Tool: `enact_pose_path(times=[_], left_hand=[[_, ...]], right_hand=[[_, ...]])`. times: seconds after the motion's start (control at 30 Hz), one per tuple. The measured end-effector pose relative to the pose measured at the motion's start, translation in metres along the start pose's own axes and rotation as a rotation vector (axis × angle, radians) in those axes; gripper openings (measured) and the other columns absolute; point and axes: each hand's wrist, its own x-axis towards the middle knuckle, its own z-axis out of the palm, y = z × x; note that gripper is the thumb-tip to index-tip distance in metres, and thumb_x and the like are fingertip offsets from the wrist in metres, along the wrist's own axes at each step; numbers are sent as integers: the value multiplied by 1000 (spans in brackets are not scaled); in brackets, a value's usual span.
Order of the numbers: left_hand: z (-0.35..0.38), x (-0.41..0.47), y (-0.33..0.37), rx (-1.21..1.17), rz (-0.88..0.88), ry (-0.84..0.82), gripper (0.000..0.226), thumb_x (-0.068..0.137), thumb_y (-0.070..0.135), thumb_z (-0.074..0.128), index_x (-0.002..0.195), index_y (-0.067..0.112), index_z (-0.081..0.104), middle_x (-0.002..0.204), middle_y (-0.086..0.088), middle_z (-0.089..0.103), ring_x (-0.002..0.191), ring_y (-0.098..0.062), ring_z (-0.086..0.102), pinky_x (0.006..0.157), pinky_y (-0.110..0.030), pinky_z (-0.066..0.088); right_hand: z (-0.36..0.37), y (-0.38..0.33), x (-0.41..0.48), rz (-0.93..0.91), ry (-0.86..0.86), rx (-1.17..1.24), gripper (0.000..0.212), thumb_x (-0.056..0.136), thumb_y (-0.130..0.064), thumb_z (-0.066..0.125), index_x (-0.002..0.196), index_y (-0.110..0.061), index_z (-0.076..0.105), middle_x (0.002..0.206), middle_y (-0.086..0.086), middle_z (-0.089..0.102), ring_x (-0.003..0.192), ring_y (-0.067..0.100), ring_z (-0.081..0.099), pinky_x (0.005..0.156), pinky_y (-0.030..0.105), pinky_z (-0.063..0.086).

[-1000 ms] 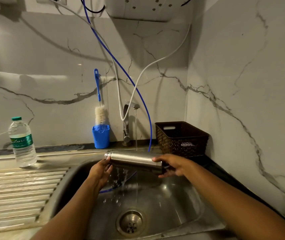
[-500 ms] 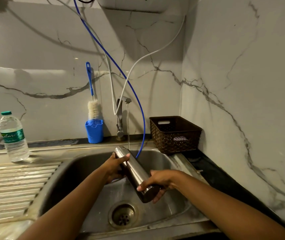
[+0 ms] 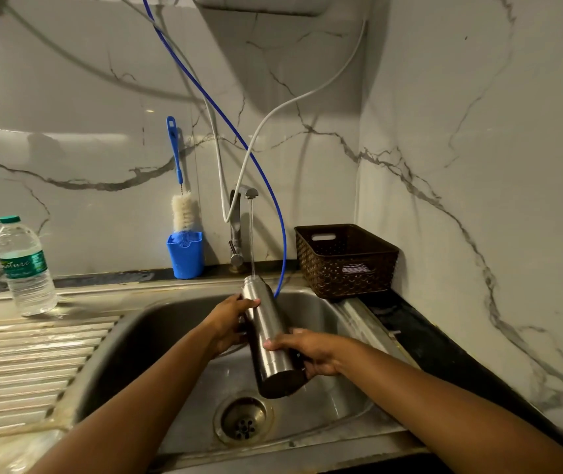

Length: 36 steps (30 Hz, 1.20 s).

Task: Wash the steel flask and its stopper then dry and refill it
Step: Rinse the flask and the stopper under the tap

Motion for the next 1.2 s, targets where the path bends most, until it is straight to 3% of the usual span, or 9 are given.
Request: enact_pose_path(times=[0.17, 0.3, 0.4, 0.57, 0.67, 0.8, 0.9, 1.07, 1.2], left_hand=[[12, -1, -5, 82, -14, 46, 79, 80, 26, 72, 146, 20, 29, 129, -20, 47, 91, -27, 55, 65, -37, 51], [8, 0, -2, -70, -17, 35, 79, 78, 17, 73, 145, 19, 32, 124, -18, 49, 97, -33, 56, 67, -42, 53], [5, -2, -1, -108, -18, 11, 76, 76, 22, 71, 143, 17, 35, 122, -19, 50, 105, -36, 56, 69, -42, 52], [9, -1, -2, -6, -41, 55, 69, 82, 33, 68, 139, 10, 36, 113, -16, 54, 101, -32, 57, 71, -39, 52], [10, 1, -1, 58, -48, 100, 75, 78, 35, 73, 139, 7, 38, 113, -17, 55, 100, -32, 58, 73, -40, 53], [6, -3, 3, -64, -74, 83, 73, 79, 29, 71, 138, 3, 36, 111, -18, 55, 98, -33, 58, 70, -38, 51], [6, -4, 2, -113, -82, 49, 69, 82, 30, 66, 138, 2, 35, 114, -21, 54, 102, -34, 57, 74, -40, 50], [11, -1, 1, 12, -57, 85, 75, 81, 40, 69, 138, 4, 36, 110, -17, 55, 97, -31, 58, 72, -40, 52], [8, -3, 0, -43, -54, 93, 73, 79, 31, 72, 136, 1, 37, 109, -18, 56, 97, -33, 59, 75, -41, 52]], right_hand=[[9, 1, 5, -41, 218, -300, 96, 75, -45, 73, 145, -20, 13, 130, 10, 51, 98, 18, 55, 70, 30, 50], [5, 0, 2, 11, 83, -115, 76, 75, -50, 71, 132, -22, 30, 118, 8, 55, 105, 26, 57, 88, 49, 51], [-2, -3, 0, 2, -55, 102, 64, 80, -38, 69, 132, -18, 38, 119, 14, 55, 107, 32, 58, 96, 61, 42], [10, -2, 4, -113, 202, -166, 87, 75, -39, 75, 143, -24, 23, 125, 8, 54, 105, 22, 59, 86, 38, 52], [15, 1, 10, -171, 269, -255, 97, 72, -42, 77, 145, -25, 14, 131, 8, 50, 106, 21, 56, 83, 32, 50], [6, -2, 6, -19, 109, 5, 85, 71, -57, 70, 139, -28, 28, 129, 11, 51, 108, 28, 57, 85, 48, 52], [1, -2, 6, -20, -22, 139, 75, 74, -42, 72, 135, -21, 36, 124, 15, 53, 106, 32, 59, 89, 58, 48], [16, -4, 5, -191, 268, -198, 91, 77, -37, 74, 146, -26, 16, 134, 8, 48, 105, 18, 54, 74, 25, 48], [12, -3, 4, -123, 172, -109, 84, 78, -46, 70, 144, -26, 21, 129, 8, 52, 104, 21, 56, 76, 30, 51]])
